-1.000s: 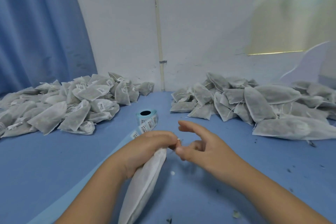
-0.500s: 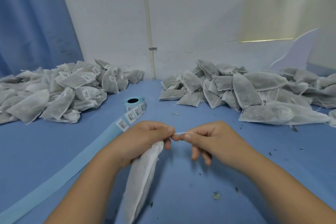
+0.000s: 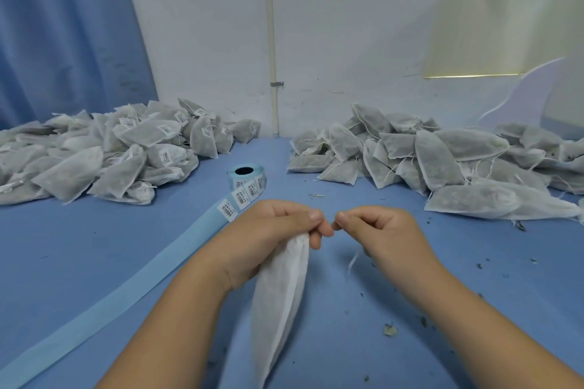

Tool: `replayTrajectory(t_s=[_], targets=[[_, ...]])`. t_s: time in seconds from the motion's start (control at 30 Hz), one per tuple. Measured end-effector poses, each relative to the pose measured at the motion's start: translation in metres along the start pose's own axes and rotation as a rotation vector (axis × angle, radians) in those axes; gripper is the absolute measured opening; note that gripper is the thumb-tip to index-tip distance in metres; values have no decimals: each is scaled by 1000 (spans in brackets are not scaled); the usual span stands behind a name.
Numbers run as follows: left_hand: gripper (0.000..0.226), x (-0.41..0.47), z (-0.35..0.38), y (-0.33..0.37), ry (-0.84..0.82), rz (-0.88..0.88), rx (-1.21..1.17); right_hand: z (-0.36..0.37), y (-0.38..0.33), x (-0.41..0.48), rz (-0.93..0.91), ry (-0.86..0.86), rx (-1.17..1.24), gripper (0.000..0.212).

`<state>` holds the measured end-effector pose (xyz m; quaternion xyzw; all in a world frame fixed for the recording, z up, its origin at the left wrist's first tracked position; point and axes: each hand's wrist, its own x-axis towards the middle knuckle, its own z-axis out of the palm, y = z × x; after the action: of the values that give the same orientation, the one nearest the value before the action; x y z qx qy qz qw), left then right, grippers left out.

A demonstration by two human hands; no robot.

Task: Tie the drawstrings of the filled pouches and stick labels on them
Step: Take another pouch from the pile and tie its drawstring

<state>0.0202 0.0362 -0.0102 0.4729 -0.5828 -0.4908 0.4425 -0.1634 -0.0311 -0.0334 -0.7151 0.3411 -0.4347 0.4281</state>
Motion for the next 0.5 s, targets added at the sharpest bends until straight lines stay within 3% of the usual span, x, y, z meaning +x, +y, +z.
replayTrajectory(t_s=[0.13, 0.23, 0.3, 0.37, 0.43, 0.5], targets=[[23, 1, 7, -1, 3, 74, -238, 11, 4, -5, -85, -32, -135, 20], [19, 3, 10, 1, 107, 87, -324, 12, 4, -9, -233, -55, -309, 23], [22, 6, 12, 1, 235, 96, -166, 10, 2, -11, -330, -109, -408, 29], [27, 9, 15, -2, 352, 100, 142, 7, -2, -13, -419, -141, -514, 32], [31, 10, 21, -3, 340, 105, 411, 2, -7, -14, -430, -114, -466, 28], [36, 8, 26, -4, 241, 89, 517, -5, -11, -12, -350, -69, -254, 24]])
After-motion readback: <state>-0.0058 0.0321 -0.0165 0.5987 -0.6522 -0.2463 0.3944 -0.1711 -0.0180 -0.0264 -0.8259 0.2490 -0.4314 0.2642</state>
